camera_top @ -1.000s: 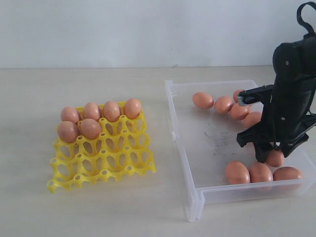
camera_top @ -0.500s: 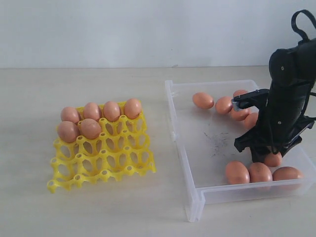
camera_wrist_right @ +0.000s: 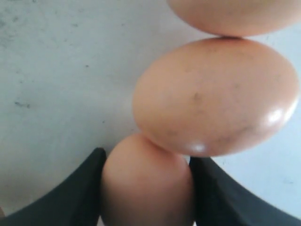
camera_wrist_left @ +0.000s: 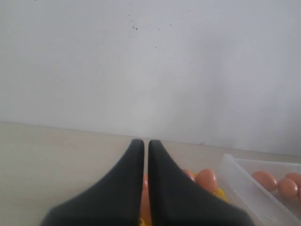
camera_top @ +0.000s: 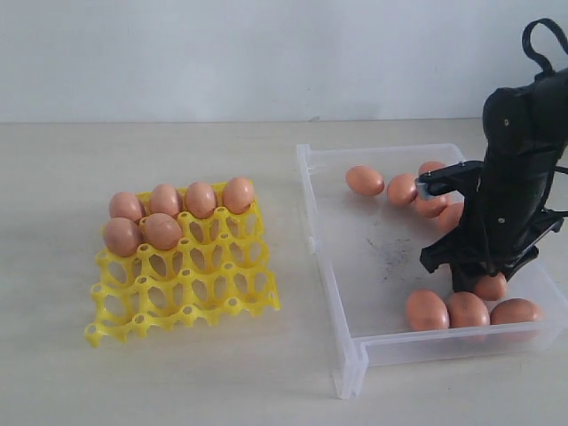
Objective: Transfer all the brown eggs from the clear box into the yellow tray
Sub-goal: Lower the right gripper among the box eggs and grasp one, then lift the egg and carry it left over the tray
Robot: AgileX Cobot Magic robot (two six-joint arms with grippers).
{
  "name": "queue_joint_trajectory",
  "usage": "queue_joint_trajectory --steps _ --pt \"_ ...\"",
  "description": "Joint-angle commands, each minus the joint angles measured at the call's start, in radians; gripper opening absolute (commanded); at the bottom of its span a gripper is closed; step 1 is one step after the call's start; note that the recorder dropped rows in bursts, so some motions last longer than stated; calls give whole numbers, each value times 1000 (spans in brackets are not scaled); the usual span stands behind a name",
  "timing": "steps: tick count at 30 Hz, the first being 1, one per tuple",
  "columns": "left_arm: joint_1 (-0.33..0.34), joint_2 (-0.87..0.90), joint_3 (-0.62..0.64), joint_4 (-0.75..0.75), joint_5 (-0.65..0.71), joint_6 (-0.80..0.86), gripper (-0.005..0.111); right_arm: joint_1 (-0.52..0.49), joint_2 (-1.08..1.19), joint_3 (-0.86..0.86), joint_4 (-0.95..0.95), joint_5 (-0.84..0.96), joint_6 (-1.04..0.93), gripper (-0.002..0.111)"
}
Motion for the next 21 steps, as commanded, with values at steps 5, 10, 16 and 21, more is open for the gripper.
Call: queue_joint_trajectory --steps 5,10,16,21 --pt "-6 -3 -3 -9 -16 -7 4 -7 -136 116 89 -392 -11 0" --pt "-6 -3 -3 -9 -16 -7 4 -7 -262 172 129 -529 -15 0" --pt "-6 -3 -3 -9 -16 -7 4 21 -347 174 275 -601 -106 0" --pt "-6 -3 -3 -9 -16 -7 4 158 -354 174 429 -798 -256 0"
